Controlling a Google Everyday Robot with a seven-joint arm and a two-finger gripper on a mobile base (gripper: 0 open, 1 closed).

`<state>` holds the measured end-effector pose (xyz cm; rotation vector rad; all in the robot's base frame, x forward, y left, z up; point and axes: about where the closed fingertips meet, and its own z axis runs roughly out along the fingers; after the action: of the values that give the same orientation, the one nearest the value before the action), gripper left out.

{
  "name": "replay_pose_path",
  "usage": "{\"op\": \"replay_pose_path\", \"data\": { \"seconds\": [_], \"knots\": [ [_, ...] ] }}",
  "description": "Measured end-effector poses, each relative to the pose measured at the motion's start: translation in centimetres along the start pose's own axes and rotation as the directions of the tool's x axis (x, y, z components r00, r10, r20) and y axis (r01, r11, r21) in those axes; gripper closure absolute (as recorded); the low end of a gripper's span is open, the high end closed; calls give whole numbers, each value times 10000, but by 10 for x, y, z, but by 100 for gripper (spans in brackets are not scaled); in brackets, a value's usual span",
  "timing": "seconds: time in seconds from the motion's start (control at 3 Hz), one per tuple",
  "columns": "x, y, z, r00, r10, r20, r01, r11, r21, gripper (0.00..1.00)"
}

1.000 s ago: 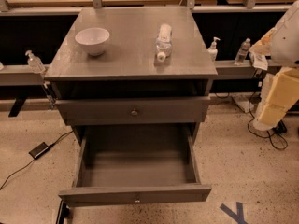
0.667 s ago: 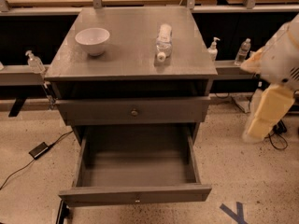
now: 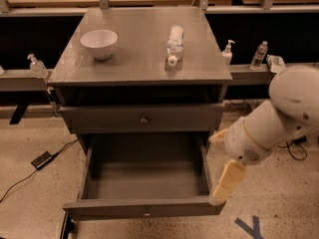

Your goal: Close middle drawer

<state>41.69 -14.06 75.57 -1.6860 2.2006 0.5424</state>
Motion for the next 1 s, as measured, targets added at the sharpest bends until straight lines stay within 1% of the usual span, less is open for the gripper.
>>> {"op": "replay_pose_path", "data": {
  "seconds": [0.33, 0.67, 1.0],
  "knots": [
    [15, 1, 37, 9995, 279, 148, -269, 9976, -641, 0],
    [15, -1, 40, 9994, 278, 191, -264, 9973, -681, 0],
    [21, -19, 76, 9973, 274, 686, -192, 9930, -1167, 0]
  ]
}}
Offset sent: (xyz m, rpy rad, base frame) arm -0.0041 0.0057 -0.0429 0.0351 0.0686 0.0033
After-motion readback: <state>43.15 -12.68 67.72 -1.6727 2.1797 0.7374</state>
